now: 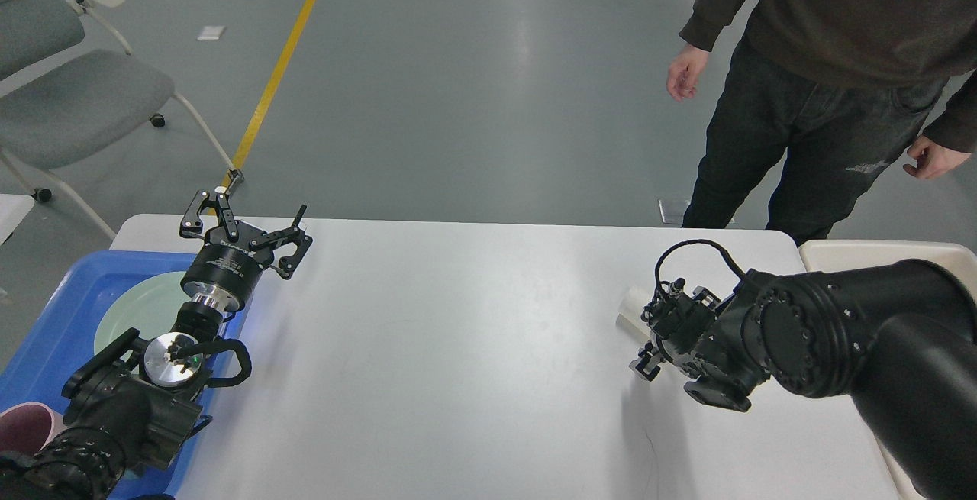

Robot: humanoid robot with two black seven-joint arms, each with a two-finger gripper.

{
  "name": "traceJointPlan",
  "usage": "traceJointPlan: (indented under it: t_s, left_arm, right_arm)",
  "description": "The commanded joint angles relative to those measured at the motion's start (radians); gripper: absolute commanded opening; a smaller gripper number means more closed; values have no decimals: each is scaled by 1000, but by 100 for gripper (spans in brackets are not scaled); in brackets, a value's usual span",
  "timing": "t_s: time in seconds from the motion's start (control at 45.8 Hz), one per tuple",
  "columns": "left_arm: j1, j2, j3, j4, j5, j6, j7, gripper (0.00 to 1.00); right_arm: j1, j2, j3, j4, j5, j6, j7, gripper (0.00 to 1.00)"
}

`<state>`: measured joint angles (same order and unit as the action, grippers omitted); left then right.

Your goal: Tidy desktop

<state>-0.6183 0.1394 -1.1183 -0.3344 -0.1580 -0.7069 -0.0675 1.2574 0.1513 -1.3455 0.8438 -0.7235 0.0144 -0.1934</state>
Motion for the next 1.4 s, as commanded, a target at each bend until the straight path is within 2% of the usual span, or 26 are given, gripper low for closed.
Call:
traceJointPlan:
  t_s: [0.0,0.087,0.218,0.481,0.743,1.092,1.224,1.377]
  left_arm:
    - [0,0,0,0,0,0,0,96]
    - [0,0,0,0,0,0,0,96]
    - [0,-1,0,0,0,1,0,96]
    - [0,0,0,0,0,0,0,96]
    - [0,0,0,0,0,1,0,96]
    - [0,0,0,0,0,0,0,96]
    - [0,0,0,0,0,1,0,96]
    - [0,0,0,0,0,0,0,96]
  right_arm:
    - [2,1,-10,0,4,-2,-1,37]
    - [10,-1,-12,3,4,-4,-1,26]
    - [14,-1,-14,11,6,-4,-1,0]
    - [86,-12,-9,90,3,-5,-1,0]
    - [353,-104,22,385,1,-102,0,0]
    - [737,-420,203,526,7,-105,2,0]
    - [813,-509,207,529,9,-103,2,0]
    - [803,-599,195,477,15,-103,0,0]
